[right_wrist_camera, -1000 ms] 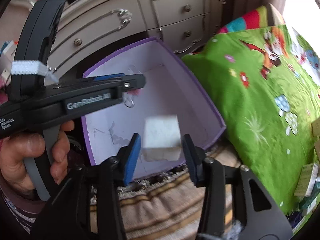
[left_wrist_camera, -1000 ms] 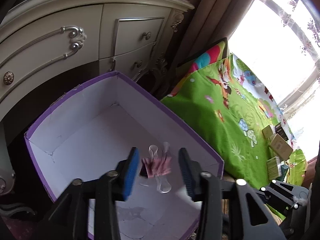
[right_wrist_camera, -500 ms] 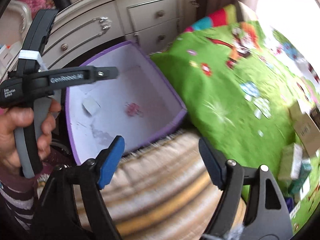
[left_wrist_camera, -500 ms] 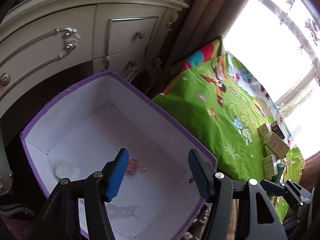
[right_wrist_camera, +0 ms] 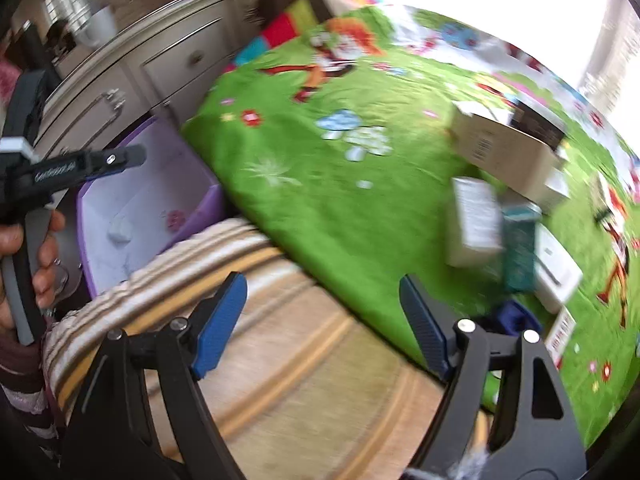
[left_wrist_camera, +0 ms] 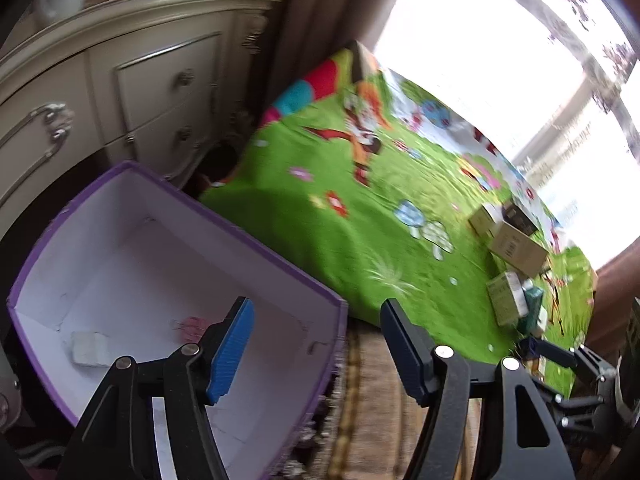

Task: Organize rigid objects
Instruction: 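Move both open tools back over the boxes on the bed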

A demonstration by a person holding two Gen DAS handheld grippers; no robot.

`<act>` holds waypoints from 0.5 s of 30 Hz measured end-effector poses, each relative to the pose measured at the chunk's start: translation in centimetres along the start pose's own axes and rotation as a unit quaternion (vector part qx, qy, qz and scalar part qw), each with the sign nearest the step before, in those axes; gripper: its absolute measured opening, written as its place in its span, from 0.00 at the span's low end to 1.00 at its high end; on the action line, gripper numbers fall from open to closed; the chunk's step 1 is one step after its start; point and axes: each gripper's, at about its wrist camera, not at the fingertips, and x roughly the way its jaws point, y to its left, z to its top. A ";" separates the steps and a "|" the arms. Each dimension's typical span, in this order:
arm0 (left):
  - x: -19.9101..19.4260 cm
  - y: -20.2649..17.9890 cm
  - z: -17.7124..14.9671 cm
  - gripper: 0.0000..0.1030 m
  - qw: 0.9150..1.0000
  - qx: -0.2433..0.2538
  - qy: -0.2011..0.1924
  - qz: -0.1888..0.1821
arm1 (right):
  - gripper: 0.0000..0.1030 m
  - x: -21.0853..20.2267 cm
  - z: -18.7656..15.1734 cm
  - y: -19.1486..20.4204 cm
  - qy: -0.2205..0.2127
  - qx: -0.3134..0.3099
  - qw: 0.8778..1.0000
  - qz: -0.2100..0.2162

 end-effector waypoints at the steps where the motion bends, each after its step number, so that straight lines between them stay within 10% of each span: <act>1: 0.2 -0.9 0.0 0.65 1.000 0.008 0.003 -0.004 | 0.79 -0.2 -0.1 -0.8 -0.001 0.008 1.000 -0.004; 15: 4.4 -13.5 2.7 0.81 0.985 0.076 0.053 -0.143 | 0.82 -3.6 -0.6 -12.9 -0.018 0.113 0.992 -0.055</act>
